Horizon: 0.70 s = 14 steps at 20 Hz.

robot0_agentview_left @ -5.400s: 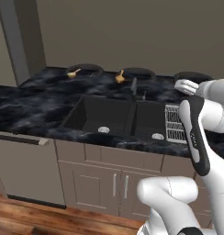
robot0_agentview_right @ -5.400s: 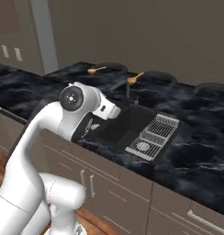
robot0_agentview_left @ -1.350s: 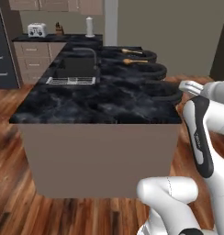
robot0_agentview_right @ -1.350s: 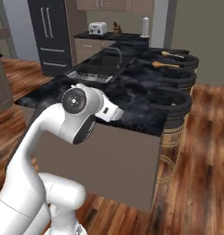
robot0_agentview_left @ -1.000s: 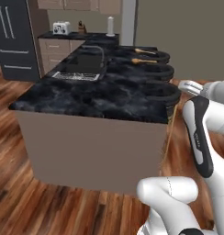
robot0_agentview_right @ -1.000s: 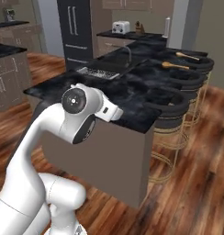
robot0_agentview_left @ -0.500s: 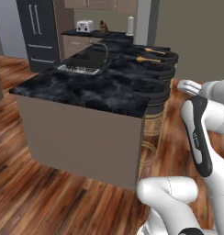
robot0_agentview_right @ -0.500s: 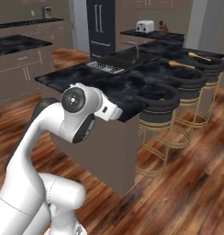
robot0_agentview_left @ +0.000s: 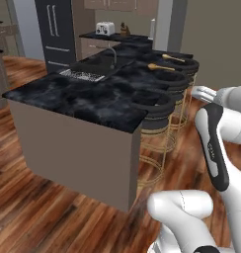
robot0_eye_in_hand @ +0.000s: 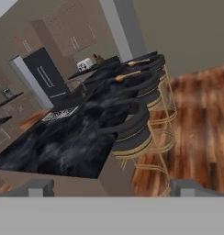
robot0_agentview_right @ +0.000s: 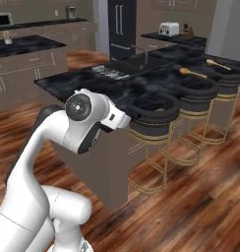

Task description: Pick up the metallic utensils from the counter and place them in the open drawer. Make sure not to pick up any wooden utensils.

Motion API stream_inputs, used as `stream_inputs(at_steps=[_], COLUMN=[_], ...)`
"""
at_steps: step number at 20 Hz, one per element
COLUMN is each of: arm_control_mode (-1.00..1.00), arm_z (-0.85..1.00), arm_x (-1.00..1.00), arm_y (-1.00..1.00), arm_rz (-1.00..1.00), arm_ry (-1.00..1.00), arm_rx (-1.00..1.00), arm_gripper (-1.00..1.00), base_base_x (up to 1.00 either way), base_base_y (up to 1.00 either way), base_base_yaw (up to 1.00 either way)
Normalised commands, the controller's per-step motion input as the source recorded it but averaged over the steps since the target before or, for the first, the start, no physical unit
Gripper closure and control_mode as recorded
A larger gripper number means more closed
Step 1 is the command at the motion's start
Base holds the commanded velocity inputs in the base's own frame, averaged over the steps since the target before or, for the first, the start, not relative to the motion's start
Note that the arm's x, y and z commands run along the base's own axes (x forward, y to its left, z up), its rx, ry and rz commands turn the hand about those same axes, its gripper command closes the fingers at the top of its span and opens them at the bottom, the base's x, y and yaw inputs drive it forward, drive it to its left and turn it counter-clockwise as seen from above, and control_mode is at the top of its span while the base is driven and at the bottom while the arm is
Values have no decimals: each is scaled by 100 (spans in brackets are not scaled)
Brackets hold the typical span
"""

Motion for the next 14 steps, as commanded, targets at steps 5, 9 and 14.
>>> stream_inputs(at_steps=[5,9,14], arm_control_mode=[100,100,100], arm_z=[0,0,0], arm_x=[0,0,0], arm_y=[0,0,0], arm_rz=[0,0,0], arm_ry=[0,0,0], arm_rx=[0,0,0], arm_gripper=[-100,-100,-100], base_base_x=[100,40,26], base_base_y=[-100,-100,-100], base_base_yaw=[20,9,16])
